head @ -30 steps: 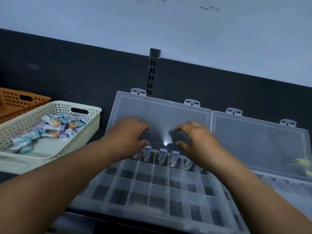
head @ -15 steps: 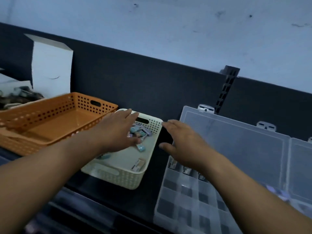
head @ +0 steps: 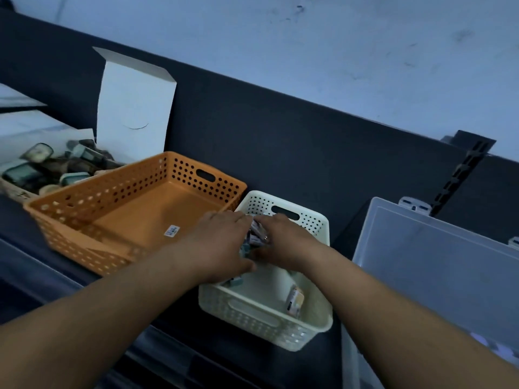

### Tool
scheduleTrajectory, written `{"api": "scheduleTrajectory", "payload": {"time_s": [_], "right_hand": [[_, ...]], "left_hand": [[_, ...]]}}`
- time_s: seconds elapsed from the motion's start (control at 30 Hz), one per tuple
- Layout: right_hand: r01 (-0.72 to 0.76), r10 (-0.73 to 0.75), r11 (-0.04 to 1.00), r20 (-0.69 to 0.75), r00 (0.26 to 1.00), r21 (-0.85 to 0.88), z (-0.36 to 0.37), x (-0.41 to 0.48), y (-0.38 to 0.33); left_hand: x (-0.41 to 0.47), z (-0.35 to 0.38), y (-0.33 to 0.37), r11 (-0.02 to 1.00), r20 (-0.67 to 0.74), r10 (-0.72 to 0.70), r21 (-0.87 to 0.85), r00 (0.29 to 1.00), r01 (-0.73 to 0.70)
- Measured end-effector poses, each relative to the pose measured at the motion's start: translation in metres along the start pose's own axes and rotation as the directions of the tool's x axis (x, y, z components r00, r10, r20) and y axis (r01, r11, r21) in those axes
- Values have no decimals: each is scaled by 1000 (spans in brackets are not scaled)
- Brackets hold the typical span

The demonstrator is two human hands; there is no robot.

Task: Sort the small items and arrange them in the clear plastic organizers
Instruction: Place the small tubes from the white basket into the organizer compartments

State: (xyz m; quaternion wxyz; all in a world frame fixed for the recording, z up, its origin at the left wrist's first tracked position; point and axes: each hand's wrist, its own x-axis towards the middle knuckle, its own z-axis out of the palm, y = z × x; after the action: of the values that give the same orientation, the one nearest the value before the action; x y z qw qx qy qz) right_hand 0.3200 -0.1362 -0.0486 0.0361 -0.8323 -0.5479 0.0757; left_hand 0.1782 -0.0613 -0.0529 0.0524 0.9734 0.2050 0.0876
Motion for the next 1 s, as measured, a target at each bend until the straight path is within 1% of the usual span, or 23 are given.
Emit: {"api": "scheduleTrajectory", "payload": {"time_s": [0.07,0.17,0.3,0.47,0.53,0.63,0.77,0.87,0.93,1.0], "right_hand": [[-28,28,998,3,1000,-55,8,10,-2],[-51,47,991,-34,998,-123,14,14,2],[-30,27,994,-37,999,-103,19,17,4],[-38,27,981,-60,998,-192,19,17,2],[-49,38,980,-62,997,-192,17,19,3],[-71,68,991,-31,997,-116,11,17,6],[-65,65,998,-8,998,5,2,9,10],[-83,107,957,-70,992,277,-11,-6,14],[-58,106,899,-87,991,434,-20,-18,17],[-21,79,829,-78,994,559,-27,-35,19]], "left_hand": [[-1,1,-4,1000,-23,9,-23,1000,-10],[-2,2,-3,999,-27,14,-34,1000,-15],[-3,4,-6,1000,-19,9,-20,1000,-9],[-3,4,-4,1000,-2,-6,1,1000,6],[-3,3,-2,1000,-1,-12,-6,1000,12],[-4,2,-1,999,-4,-24,-21,1000,24],[-3,1,1,992,-51,-54,-116,997,48],[-2,-5,6,980,-120,-82,-188,989,58],[0,-8,11,966,-136,-107,-251,985,71],[2,-11,20,943,-120,-118,-325,986,73]]}}
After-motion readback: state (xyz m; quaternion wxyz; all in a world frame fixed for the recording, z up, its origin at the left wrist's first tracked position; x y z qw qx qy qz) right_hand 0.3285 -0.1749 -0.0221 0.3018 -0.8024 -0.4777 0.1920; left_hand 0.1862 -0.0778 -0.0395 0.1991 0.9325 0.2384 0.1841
